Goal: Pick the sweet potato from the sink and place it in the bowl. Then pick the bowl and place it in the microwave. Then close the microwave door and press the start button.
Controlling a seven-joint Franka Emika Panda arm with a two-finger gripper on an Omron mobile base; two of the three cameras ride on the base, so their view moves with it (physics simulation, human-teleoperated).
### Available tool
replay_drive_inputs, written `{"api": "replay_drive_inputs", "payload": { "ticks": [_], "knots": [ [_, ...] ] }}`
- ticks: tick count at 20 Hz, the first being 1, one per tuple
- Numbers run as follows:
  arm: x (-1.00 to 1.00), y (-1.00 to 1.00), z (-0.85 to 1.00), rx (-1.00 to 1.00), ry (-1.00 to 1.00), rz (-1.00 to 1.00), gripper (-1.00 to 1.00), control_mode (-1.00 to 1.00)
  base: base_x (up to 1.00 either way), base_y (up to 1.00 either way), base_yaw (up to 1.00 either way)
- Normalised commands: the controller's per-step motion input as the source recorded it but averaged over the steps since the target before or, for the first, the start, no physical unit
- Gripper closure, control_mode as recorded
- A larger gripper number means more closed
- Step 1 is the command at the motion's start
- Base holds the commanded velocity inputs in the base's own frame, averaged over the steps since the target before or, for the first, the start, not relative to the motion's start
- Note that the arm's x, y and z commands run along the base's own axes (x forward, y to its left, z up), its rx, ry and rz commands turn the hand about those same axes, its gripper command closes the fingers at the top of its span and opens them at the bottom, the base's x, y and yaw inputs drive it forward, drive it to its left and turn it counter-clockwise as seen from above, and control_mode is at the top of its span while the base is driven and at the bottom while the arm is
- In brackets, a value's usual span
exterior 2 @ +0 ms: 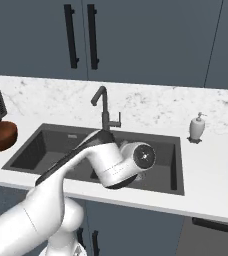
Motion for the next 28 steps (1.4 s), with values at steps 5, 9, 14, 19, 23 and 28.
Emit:
{"api": "replay_drive_inputs", "payload": {
  "ticks": [5,9,14,19,23,28],
  "knots": [
    [-0.58,0.97,0.80,0.00,-0.01,0.06,1.00,-1.00,0.00,0.00,0.00],
    [-0.46,1.00,0.42,0.00,-0.02,0.07,1.00,-1.00,0.00,0.00,0.00],
    [-0.36,1.00,0.67,0.00,0.00,0.10,1.00,-1.00,0.00,0.00,0.00],
    [-0.22,0.97,0.73,-0.04,-0.01,0.11,1.00,-1.00,0.00,0.00,0.00],
    [-0.41,0.86,0.14,-0.24,-0.03,0.00,1.00,-1.00,0.00,0.00,0.00],
    [-0.05,0.99,0.00,-0.09,-0.04,0.00,1.00,-1.00,0.00,0.00,0.00]
  ]
}}
